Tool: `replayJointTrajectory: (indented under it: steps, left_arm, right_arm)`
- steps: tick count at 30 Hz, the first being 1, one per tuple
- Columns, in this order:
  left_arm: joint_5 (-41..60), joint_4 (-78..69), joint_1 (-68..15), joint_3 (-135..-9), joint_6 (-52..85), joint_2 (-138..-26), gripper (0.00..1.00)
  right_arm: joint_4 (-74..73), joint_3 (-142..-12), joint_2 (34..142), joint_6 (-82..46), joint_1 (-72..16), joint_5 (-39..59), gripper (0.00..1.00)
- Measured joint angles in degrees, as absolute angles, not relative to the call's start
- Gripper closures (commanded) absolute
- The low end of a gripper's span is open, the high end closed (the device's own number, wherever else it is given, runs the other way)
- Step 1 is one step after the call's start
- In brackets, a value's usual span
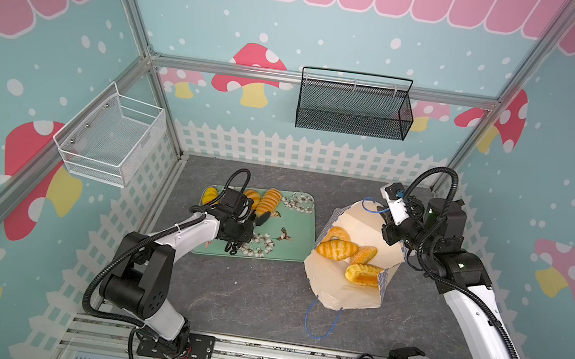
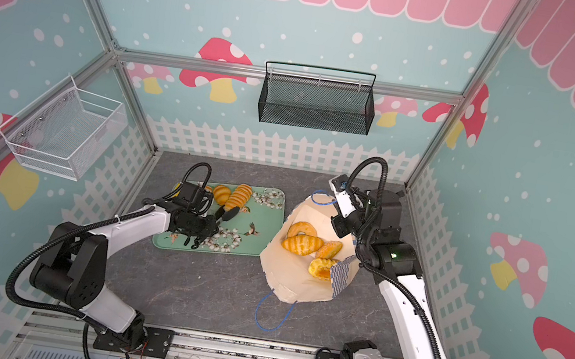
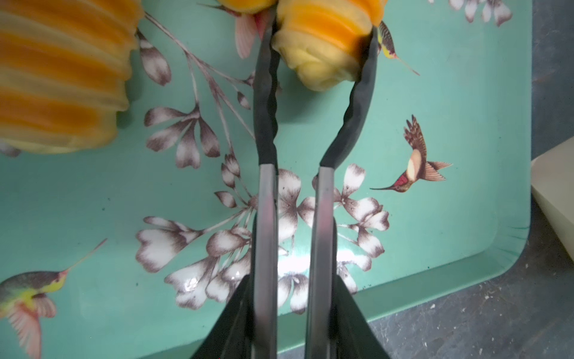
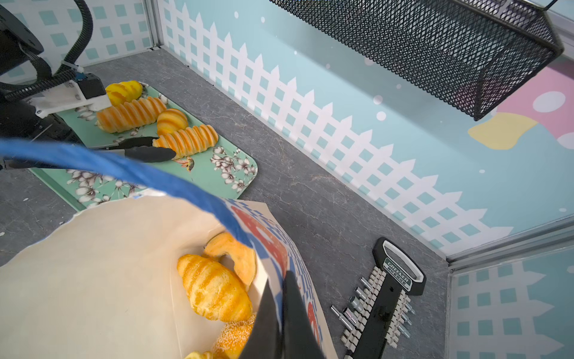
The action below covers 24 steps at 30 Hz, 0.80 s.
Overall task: Take the fake bread out of the paper bag
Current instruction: 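Lower the striped bread onto the tray beside the others and open the tongs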
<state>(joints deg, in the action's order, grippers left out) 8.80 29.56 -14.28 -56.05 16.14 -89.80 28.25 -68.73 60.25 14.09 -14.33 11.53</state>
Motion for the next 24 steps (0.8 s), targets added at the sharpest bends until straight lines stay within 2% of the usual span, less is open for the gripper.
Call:
replayJointTrajectory:
  steps: [13, 24]
  left_arm:
    - [8.54, 36.56, -14.28, -57.60, 15.35, -85.25, 0.53]
    - [10.37, 40.01, -14.28, -59.42, 14.06, -86.37, 0.54]
  right_arm:
    - [28.27, -68.73, 60.25, 14.09, -14.33, 11.53, 1.00]
    - [28.29, -68.73, 60.01, 14.06, -14.33, 11.55, 1.00]
